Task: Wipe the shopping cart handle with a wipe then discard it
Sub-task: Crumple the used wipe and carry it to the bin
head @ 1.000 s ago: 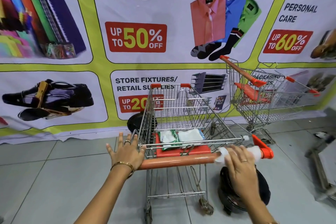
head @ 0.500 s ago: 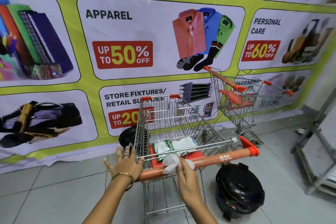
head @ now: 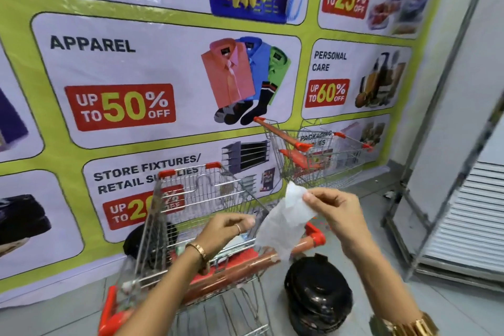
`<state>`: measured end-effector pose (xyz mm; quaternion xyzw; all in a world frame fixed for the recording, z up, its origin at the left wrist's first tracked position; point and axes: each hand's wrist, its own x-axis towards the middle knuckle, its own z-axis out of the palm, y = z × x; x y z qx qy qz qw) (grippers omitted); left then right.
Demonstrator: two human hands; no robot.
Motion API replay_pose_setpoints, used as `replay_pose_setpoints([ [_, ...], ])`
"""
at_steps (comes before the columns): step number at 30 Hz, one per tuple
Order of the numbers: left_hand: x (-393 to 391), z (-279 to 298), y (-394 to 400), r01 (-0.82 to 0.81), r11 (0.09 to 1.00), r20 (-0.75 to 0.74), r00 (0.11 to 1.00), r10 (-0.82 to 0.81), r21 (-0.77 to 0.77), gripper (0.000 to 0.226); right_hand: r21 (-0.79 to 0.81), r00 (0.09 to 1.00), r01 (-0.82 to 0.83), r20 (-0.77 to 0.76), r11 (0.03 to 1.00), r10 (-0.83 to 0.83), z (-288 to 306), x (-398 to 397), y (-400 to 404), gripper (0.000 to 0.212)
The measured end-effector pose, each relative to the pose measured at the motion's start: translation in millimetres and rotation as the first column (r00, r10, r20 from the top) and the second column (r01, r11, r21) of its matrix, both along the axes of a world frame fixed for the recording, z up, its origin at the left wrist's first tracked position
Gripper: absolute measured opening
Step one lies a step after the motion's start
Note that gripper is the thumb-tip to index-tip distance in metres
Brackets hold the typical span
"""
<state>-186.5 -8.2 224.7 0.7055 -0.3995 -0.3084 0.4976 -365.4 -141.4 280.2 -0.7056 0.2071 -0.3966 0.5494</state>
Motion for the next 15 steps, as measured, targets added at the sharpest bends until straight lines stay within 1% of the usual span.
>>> replay_pose_setpoints([
  [1, -4, 4, -12, 0.035, 0.999, -0.028, 0.999, -0.036, -0.023, 0.021, -0.052, 1.000, -0.015, -0.006, 0.999, 0.014, 12, -7, -10, 0.024],
  [3, -21, 12, -50, 0.156, 0.986, -0.055, 0.986, -0.159, -0.054, 0.038, -0.139, 1.000, -0.028, -0.015, 0.990, 0.026, 31, -27, -41, 0.021],
  [5, -39, 22, -86, 0.256, 0.966, -0.026, 0.966, -0.257, -0.047, 0.053, -0.193, 0.997, -0.063, -0.053, 0.979, 0.053, 44, -42, -67, 0.015],
  [6, -50, 25, -108, 0.292, 0.955, 0.005, 0.956, -0.292, -0.048, 0.054, -0.212, 0.995, -0.080, -0.071, 0.974, 0.067, 49, -50, -80, 0.012],
  [7, -60, 29, -128, 0.296, 0.953, 0.026, 0.955, -0.295, -0.056, 0.047, -0.227, 0.992, -0.101, -0.091, 0.969, 0.082, 51, -57, -92, 0.008],
  [9, -77, 32, -170, 0.256, 0.963, 0.030, 0.967, -0.254, -0.079, 0.024, -0.244, 0.990, -0.101, -0.116, 0.965, 0.074, 55, -75, -118, 0.006],
  [10, -83, 33, -191, 0.233, 0.969, 0.037, 0.972, -0.230, -0.089, 0.024, -0.237, 0.993, -0.073, -0.104, 0.969, 0.050, 56, -85, -134, 0.007],
  [12, -89, 38, -217, 0.171, 0.978, 0.050, 0.985, -0.166, -0.116, 0.031, -0.206, 0.998, 0.010, -0.065, 0.978, -0.024, 53, -103, -162, 0.016],
  [15, -96, 43, -250, 0.154, 0.981, 0.050, 0.988, -0.149, -0.119, 0.032, -0.156, 0.990, 0.123, -0.050, 0.980, -0.133, 37, -134, -206, 0.023],
])
